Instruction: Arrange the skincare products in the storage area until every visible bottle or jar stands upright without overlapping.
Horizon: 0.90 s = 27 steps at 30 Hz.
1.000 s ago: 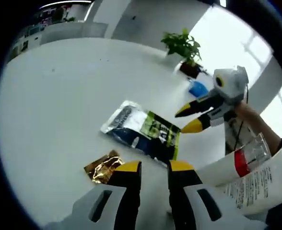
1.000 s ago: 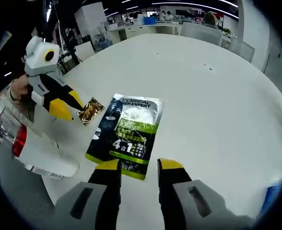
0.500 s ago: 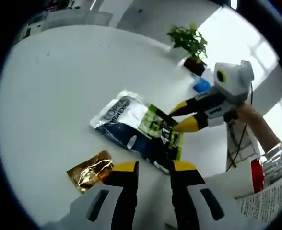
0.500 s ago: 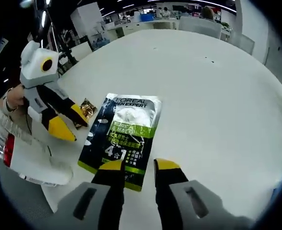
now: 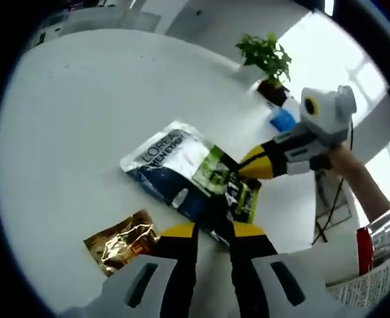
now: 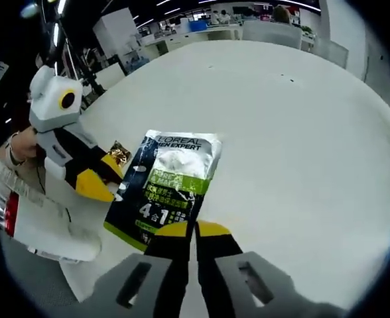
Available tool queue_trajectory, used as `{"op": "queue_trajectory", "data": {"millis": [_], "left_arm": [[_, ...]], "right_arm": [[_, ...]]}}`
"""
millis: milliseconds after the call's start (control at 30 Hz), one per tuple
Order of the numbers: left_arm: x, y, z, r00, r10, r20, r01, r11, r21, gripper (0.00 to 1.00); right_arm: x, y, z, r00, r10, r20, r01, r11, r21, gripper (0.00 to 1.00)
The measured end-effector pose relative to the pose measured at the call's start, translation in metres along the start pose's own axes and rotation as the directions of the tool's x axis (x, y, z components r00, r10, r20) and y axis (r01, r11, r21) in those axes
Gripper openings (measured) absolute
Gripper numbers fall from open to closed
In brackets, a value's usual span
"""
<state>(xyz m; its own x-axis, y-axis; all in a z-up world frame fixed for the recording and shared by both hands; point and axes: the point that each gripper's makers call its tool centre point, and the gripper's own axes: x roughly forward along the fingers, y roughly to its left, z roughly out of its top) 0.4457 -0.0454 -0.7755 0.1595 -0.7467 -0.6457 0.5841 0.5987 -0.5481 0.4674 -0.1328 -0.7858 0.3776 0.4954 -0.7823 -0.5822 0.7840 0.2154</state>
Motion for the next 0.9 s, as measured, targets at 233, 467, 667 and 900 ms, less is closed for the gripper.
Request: {"op": "queue_trajectory", "data": {"millis": [233,467,667,900], "left_arm": [[0.001,0.007,0.005,1.000,-0.016,0.027,0.017,0.999,-0.051,0.14],[-0.009,0.003,0.025,0.988,-0.054,0.141,0.071,0.991,-0.114,0.04],[-0.021,-0.004,0.048,0.968,-0.105,0.229,0.136,0.983,-0.123,0.05],[-0.031,-0.009,0.057,0.954,-0.124,0.272,0.160,0.980,-0.116,0.13]], "right_arm": [[-0.001,0.002,0.000,1.000,0.005,0.026,-0.006,0.999,0.041,0.01],[-0.009,0.003,-0.002,0.997,0.008,0.081,-0.018,0.993,0.118,0.01],[-0.020,0.007,0.009,0.985,0.015,0.169,-0.044,0.984,0.170,0.01],[-0.039,0.010,0.036,0.942,-0.013,0.337,-0.063,0.975,0.214,0.01]]}}
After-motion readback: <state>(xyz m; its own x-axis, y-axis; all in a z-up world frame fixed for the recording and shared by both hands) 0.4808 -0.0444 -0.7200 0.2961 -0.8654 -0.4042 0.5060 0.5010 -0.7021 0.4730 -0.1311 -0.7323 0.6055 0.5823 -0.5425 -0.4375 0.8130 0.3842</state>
